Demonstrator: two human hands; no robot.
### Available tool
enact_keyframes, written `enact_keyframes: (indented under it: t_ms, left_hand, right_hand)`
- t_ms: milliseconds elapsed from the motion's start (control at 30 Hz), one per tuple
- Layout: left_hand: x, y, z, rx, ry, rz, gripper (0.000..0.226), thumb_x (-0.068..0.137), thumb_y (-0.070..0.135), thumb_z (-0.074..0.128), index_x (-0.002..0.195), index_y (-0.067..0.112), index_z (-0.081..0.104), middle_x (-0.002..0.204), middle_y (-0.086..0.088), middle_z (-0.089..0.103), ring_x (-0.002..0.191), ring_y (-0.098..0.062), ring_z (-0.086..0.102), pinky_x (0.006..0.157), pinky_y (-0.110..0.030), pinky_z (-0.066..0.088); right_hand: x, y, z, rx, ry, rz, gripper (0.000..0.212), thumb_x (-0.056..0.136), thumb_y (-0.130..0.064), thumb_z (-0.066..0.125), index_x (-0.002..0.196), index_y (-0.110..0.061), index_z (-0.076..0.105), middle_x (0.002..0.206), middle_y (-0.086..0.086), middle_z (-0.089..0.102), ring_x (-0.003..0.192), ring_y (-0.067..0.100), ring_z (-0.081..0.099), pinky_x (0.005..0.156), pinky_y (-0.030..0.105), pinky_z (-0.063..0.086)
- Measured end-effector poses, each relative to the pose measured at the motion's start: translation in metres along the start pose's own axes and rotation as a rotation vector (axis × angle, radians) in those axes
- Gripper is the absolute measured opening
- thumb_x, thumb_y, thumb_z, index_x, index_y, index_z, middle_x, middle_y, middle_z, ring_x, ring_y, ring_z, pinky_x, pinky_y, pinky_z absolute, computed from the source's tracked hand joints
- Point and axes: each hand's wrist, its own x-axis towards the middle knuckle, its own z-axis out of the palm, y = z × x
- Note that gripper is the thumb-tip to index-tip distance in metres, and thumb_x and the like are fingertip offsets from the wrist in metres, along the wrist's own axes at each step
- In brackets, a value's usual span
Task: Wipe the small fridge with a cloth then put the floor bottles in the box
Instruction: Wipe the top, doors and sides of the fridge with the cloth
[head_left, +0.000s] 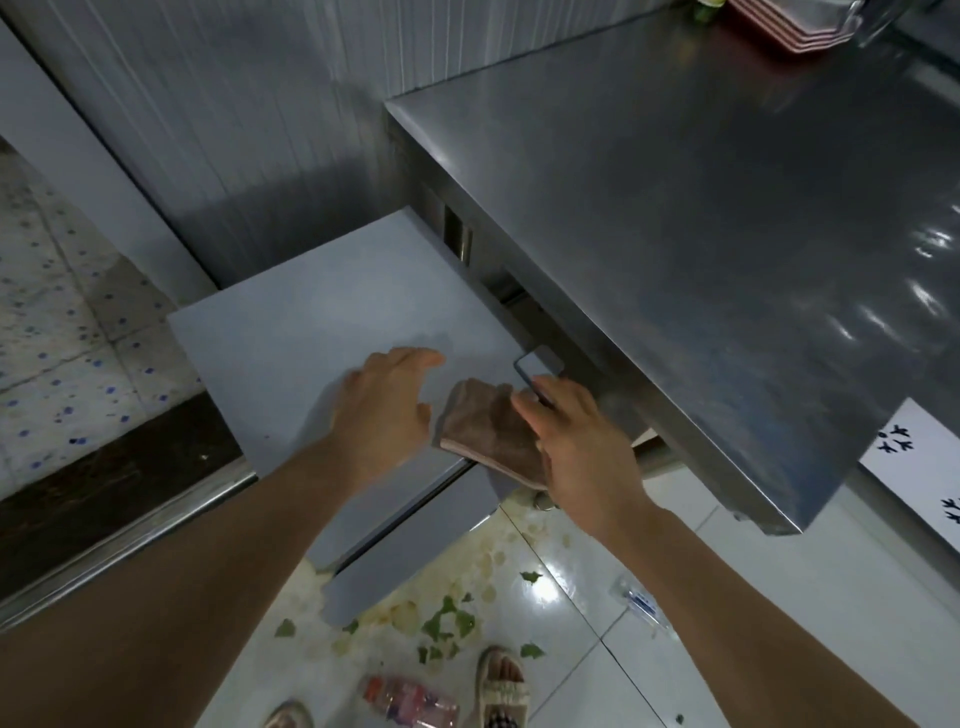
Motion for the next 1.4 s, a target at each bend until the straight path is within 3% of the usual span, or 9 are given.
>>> enact_keyframes:
  t_ms: [133,267,433,533,733,800,933,1167,1400]
  left_hand:
    - [0.009,-0.029,0.008,0.202,0.008,-0.009,0.055,0.085,0.015,0.057,0.137,0.024,0.042,0.145,0.001,0.04,0.129,-0.025,0.036,0.103,-0.04,0.033]
    - [0.026,-0.053,0.012,0.301,0.04,-0.084,0.058,0.087,0.023,0.055,0.14,0.033,0.035,0.154,0.007,0.023,0.137,-0.024,0.021,0.106,-0.048,0.021]
    - [0.053,-0.072,0.01,0.306,0.065,-0.101,0.056,0.087,0.025,0.055,0.138,0.036,0.036,0.154,0.008,0.021,0.137,-0.026,0.02,0.106,-0.054,0.018]
    - [0.059,-0.077,0.011,0.264,0.094,-0.087,0.052,0.085,0.027,0.058,0.135,0.035,0.045,0.151,0.007,0.03,0.13,-0.027,0.028,0.104,-0.049,0.02]
    - [0.055,-0.08,0.008,0.255,0.191,0.0,0.046,0.078,0.031,0.059,0.124,0.027,0.06,0.14,0.0,0.049,0.112,-0.035,0.046,0.094,-0.049,0.03]
    - [0.056,-0.082,0.009,0.248,0.182,0.006,0.046,0.079,0.027,0.067,0.125,0.027,0.059,0.141,0.0,0.047,0.115,-0.034,0.045,0.096,-0.05,0.029]
    - [0.067,-0.105,-0.001,0.232,0.229,-0.078,0.045,0.082,0.032,0.056,0.127,0.024,0.055,0.146,0.0,0.04,0.124,-0.034,0.034,0.103,-0.052,0.021]
    - [0.077,-0.128,-0.017,0.223,0.219,-0.139,0.054,0.081,0.038,0.066,0.132,0.026,0.053,0.145,-0.001,0.041,0.124,-0.036,0.034,0.105,-0.056,0.021]
    - [0.074,-0.13,-0.019,0.209,0.233,-0.117,0.06,0.077,0.052,0.048,0.133,0.029,0.052,0.145,0.001,0.042,0.123,-0.033,0.036,0.103,-0.049,0.022]
  right_hand:
    - [0.018,0.002,0.023,-0.063,-0.093,-0.334,0.077,0.067,-0.002,0.078,0.138,-0.017,0.051,0.146,0.004,0.045,0.134,0.025,0.044,0.105,0.048,0.041]
    - [0.01,0.013,0.041,-0.206,-0.02,-0.159,0.065,0.085,-0.024,0.064,0.143,-0.009,0.04,0.151,0.008,0.037,0.141,0.023,0.029,0.117,0.044,0.024]
    - [0.002,0.016,0.055,-0.264,0.042,-0.057,0.056,0.09,-0.026,0.044,0.141,-0.003,0.04,0.152,0.012,0.034,0.144,0.026,0.021,0.118,0.047,0.01]
    - [0.031,0.009,0.055,-0.238,0.054,-0.047,0.056,0.093,-0.026,0.036,0.144,-0.003,0.036,0.152,0.012,0.034,0.144,0.025,0.021,0.119,0.047,0.011]
    - [0.106,-0.009,0.041,-0.193,0.032,0.098,0.071,0.091,-0.033,0.049,0.147,0.002,0.022,0.153,0.02,0.028,0.144,0.032,0.022,0.117,0.043,0.008]
    - [0.098,-0.013,0.039,-0.2,0.022,0.155,0.072,0.09,-0.032,0.055,0.144,0.006,0.027,0.148,0.024,0.035,0.14,0.035,0.03,0.117,0.044,0.015]
    - [0.063,-0.017,0.038,-0.228,0.035,0.243,0.062,0.089,-0.029,0.049,0.135,0.011,0.042,0.136,0.03,0.048,0.128,0.041,0.047,0.112,0.047,0.033]
    - [0.121,-0.032,0.043,-0.223,-0.048,0.365,0.073,0.093,-0.029,0.047,0.145,0.012,0.016,0.149,0.031,0.026,0.14,0.041,0.025,0.118,0.047,0.013]
    - [0.221,-0.043,0.051,-0.1,0.075,0.22,0.066,0.094,-0.027,0.043,0.146,0.005,0.019,0.15,0.025,0.029,0.139,0.04,0.026,0.116,0.049,0.018]
